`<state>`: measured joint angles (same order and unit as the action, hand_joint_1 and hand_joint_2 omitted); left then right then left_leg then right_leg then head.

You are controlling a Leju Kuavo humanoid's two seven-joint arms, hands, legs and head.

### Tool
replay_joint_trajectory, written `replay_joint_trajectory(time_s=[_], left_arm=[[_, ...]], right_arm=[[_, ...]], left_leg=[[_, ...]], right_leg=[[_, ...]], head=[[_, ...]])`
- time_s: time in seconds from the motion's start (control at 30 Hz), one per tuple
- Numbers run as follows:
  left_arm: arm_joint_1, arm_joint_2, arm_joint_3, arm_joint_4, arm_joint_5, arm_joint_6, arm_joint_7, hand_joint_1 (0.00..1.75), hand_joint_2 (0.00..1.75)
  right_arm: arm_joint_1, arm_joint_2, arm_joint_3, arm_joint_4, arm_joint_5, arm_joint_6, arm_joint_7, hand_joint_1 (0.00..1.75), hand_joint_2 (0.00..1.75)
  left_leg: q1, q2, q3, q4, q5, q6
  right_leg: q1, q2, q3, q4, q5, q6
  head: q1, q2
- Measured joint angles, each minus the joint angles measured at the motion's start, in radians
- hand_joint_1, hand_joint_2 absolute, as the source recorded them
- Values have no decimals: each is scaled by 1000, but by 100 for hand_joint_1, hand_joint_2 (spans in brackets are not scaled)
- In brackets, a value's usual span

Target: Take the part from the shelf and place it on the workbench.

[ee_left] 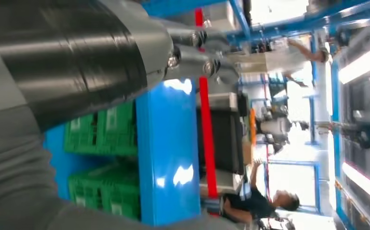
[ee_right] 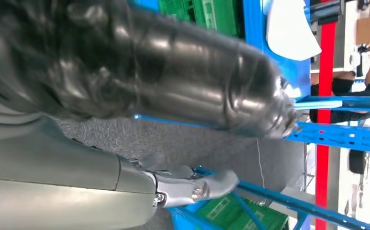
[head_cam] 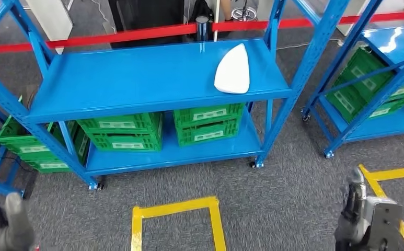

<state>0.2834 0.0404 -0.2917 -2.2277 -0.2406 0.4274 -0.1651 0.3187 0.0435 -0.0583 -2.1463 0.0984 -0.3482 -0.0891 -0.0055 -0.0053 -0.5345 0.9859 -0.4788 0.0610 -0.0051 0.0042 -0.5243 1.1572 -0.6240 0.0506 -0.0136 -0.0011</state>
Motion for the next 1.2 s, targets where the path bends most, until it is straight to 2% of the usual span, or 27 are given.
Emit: replay_joint_trajectory(time_s=[0.07,0.1,0.13,0.2,0.23,0.27,0.33,0.4,0.47,0.53,0.57,0.6,0.63,0.67,0.7,0.73,0.8,0.83,0.9,0.93,0.97,1.03,1.07,1.1,1.13,1.17,1.2], left_arm=[[0,0,0,0,0,0,2,0,0],[0,0,0,0,0,0,3,0,0],[0,0,0,0,1,0,4,0,0],[0,0,1,0,1,0,3,0,0],[-1,0,1,0,2,-1,3,0,0],[-1,0,1,0,2,-1,4,0,0],[-1,0,1,0,3,-2,4,0,0],[-2,0,1,0,3,-2,5,0,0],[-4,1,0,-1,2,-2,6,0,0],[-5,1,0,0,1,-3,6,0,0],[-4,1,0,0,1,-3,6,0,0],[-4,1,0,0,1,-3,6,0,0],[-4,1,0,0,1,-3,6,0,0],[-4,1,0,0,1,-3,5,0,0],[-4,1,0,0,1,-3,6,0,0],[-4,1,0,1,2,-3,6,0,0],[-2,1,-1,1,2,-3,7,0,0],[-1,1,-1,1,2,-3,7,0,0],[-3,1,0,0,4,-2,6,0,0],[-4,1,0,0,4,-2,6,0,0],[-4,1,0,0,6,-1,6,0,0],[-4,0,0,0,8,1,7,0,0],[-3,-1,0,0,9,3,7,0,0],[-3,-1,0,0,8,6,7,0,0],[-2,-1,0,0,4,7,7,0,0],[-2,-2,0,0,-2,7,8,0,0],[-2,-2,0,0,-5,7,9,0,0]], right_arm=[[-1,0,0,0,0,-1,4,0,0],[0,0,0,0,0,-1,6,0,0],[0,-1,0,0,0,0,8,0,0],[0,-1,0,1,0,-1,8,0,0],[0,-1,1,1,0,-1,8,0,0],[0,-1,1,2,0,-1,9,0,0],[0,-2,1,2,-1,-2,10,0,0],[0,-2,1,0,0,-2,9,0,0],[-1,-2,1,0,0,-2,9,0,0],[-1,-2,1,0,0,-1,9,0,0],[-2,-2,1,0,0,-1,9,0,0],[-1,-2,1,0,0,-1,9,0,0],[-2,-2,1,0,0,-2,9,0,0],[-2,-2,1,0,0,-2,9,0,0],[-2,-2,1,0,0,-2,9,0,0],[-2,-2,1,1,0,-2,9,0,0],[-3,-2,1,1,0,-2,10,0,0],[-3,-2,1,2,0,-1,10,0,0],[-4,-2,3,1,0,-1,10,0,0],[-6,-3,3,1,0,0,9,0,0],[-8,-3,4,1,0,0,10,0,0],[-11,-3,5,1,0,4,10,0,0],[-11,-3,7,1,0,6,10,0,0],[-11,-3,10,2,-1,10,10,0,0],[-11,-3,15,2,-5,16,10,0,0],[-12,-3,21,3,-11,22,8,0,0],[-13,-3,24,3,-14,26,6,0,0]], left_leg=[[4,-3,9,-1,-11,-2],[7,-4,17,-1,-18,-5],[10,-5,27,-1,-27,-8],[14,-5,47,1,-47,-18],[15,-5,55,4,-58,-23],[14,-5,57,4,-67,-30],[15,-4,70,13,-71,-46],[17,-1,78,28,-79,-60],[19,0,50,86,-118,-67],[20,1,-20,195,-169,-70],[20,1,-57,236,-187,-72],[20,1,-84,250,-194,-73],[21,1,-96,234,-182,-72],[21,1,-95,191,-147,-70],[21,2,-86,136,-90,-66],[19,3,-82,97,-61,-64],[15,4,-74,63,-33,-54],[14,3,-73,67,-40,-48],[18,2,-48,57,-13,-35],[18,2,-38,55,-13,-30],[18,2,-29,53,-13,-27],[15,3,-27,52,-15,-21],[12,2,-27,52,-17,-19],[9,0,-26,52,-20,-17],[4,-1,-23,52,-23,-15],[0,-3,-18,52,-27,-13],[-3,-4,-16,52,-29,-13]], right_leg=[[-9,0,-83,86,-40,14],[-13,-1,-107,89,-41,21],[-18,-1,-116,62,-19,26],[-24,-3,-108,-46,89,29],[-25,-8,-102,-90,122,26],[-23,-10,-97,-117,141,20],[-18,-10,-90,-129,130,-2],[-19,-6,-62,-141,143,-24],[-21,-6,-36,-147,148,-38],[-20,-5,-28,-147,144,-42],[-20,-4,-25,-147,139,-42],[-20,-3,-19,-147,132,-41],[-20,-1,-11,-147,125,-39],[-20,0,0,-147,116,-37],[-20,0,6,-147,107,-33],[-20,2,17,-146,97,-27],[-16,4,29,-141,81,-12],[-14,5,41,-135,77,-5],[-12,4,48,-114,69,4],[-13,3,40,-92,59,7],[-13,3,21,-56,40,10],[-12,2,-44,50,-14,13],[-11,2,-78,97,-33,12],[-9,2,-102,120,-36,10],[-6,2,-112,109,-16,4],[-1,2,-107,65,25,-6],[1,2,-102,39,48,-12]], head=[[8,0],[11,0],[15,0],[26,0],[30,0],[33,0],[33,0],[29,0],[18,0],[6,0],[3,0],[-1,0],[-4,0],[-8,0],[-12,0],[-16,0],[-22,0],[-21,0],[-15,0],[-10,0],[-5,0],[9,0],[16,0],[21,0],[26,0],[31,0],[33,0]])
